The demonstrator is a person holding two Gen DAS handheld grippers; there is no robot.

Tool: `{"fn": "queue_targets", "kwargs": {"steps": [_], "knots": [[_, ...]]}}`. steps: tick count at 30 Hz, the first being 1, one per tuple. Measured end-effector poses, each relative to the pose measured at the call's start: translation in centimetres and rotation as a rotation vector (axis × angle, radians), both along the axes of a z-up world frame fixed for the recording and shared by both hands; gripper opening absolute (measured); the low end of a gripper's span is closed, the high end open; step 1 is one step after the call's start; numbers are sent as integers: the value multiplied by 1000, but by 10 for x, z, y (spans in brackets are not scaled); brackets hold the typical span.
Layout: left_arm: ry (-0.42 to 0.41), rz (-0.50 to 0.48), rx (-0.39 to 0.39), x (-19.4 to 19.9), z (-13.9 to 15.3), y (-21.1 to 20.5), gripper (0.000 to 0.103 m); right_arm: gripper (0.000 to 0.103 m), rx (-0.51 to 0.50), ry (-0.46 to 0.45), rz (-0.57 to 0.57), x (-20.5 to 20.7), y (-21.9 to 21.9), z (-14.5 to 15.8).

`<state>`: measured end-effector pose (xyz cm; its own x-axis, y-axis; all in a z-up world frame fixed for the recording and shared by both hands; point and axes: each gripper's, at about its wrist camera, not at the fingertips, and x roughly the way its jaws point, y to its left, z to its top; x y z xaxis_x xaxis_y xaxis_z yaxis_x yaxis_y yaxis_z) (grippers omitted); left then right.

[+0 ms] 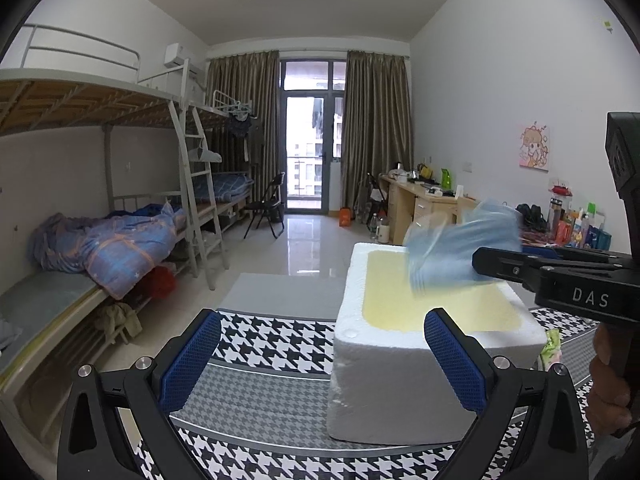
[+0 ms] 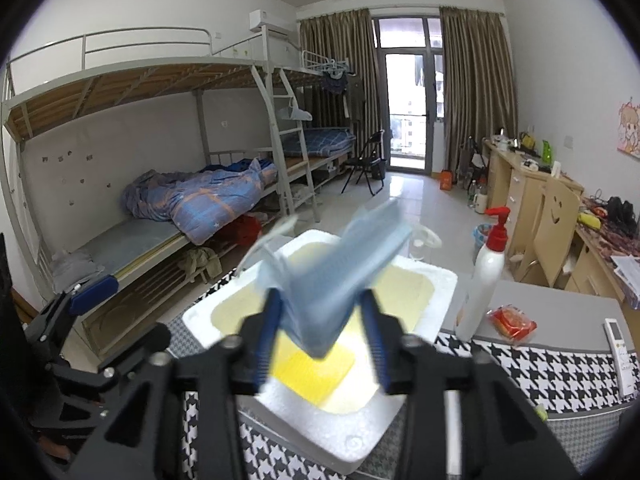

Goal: Organize soft objects
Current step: 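Carry the blue mask over the foam box and release it with the right tool, then withdraw both tools from the foam box back toward the table items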

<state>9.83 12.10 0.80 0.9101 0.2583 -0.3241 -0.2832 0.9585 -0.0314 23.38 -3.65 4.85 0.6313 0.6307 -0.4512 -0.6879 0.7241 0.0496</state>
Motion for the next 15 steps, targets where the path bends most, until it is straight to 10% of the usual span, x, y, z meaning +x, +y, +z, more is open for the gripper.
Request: {"fn": "queue_targets", "kwargs": {"steps": [15], "knots": [[4,25,-16,-3,-3,13,102,95,37,-2,67,-2,3,-3]]}}
